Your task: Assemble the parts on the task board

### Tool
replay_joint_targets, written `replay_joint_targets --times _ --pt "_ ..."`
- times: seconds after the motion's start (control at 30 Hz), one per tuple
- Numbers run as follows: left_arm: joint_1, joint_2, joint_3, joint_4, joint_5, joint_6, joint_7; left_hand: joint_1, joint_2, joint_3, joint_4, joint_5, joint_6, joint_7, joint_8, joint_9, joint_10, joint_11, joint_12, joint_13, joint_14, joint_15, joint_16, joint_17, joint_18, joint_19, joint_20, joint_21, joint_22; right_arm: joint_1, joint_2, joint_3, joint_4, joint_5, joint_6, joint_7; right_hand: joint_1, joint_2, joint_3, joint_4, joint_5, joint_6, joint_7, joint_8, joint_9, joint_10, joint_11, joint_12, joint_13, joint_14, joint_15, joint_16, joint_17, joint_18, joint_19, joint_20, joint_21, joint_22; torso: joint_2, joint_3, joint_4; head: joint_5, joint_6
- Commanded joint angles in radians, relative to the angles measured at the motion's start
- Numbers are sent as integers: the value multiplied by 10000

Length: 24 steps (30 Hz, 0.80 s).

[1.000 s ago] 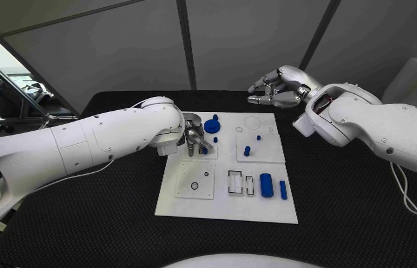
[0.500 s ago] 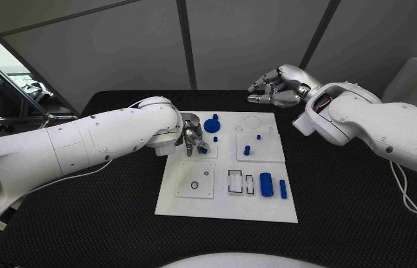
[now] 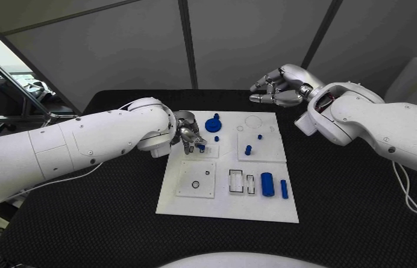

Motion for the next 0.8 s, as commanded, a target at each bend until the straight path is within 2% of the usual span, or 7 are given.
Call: replay_joint_targets --times 0.03,0.2,0.33,0.8 --pt "-2 -122 4 206 104 -814 112 -101 -13 1355 -1277 -33 -24 -18 45 12 57 -7 21 13 69 -5 -34 14 -260 123 -13 53 1273 24 -24 8 5 -23 38 115 -5 86 -62 -23 61 45 -20 28 -11 2 -24 -50 -20 480 -63 -64 222 67 -31 -28 -52 -20 5 -1 -2 38 -12" --pt "-52 -201 0 342 -69 -1075 -12 -114 -19 1379 -1295 -33 -21 -19 46 19 75 -9 42 35 70 -6 -33 16 -266 140 -14 68 1297 24 -40 8 0 -33 32 116 -5 86 -62 -23 61 45 -20 28 -11 2 -24 -50 -20 480 -63 -64 222 67 -31 -28 -52 -20 8 9 -12 80 -7" --pt "-155 -172 -3 390 -259 -1279 -158 -149 -29 1415 -1318 -36 -12 -21 52 32 109 -11 85 78 71 -8 -33 18 -274 165 -16 89 1332 24 -38 8 -5 -128 31 121 -5 86 -62 -23 61 45 -20 28 -11 2 -24 -50 -20 480 -63 -64 222 67 -31 -28 -52 -20 16 6 -34 131 -19" --pt "-441 -49 -5 411 -1201 -1886 -540 -258 -38 1520 -1378 -44 0 -28 65 73 202 -18 202 186 77 -13 -32 24 -288 212 -22 124 1391 24 -43 7 -9 -328 31 131 -5 86 -62 -23 61 45 -20 28 -11 2 -24 -50 -20 480 -63 -64 222 67 -31 -28 -52 -20 22 0 -41 141 -43"
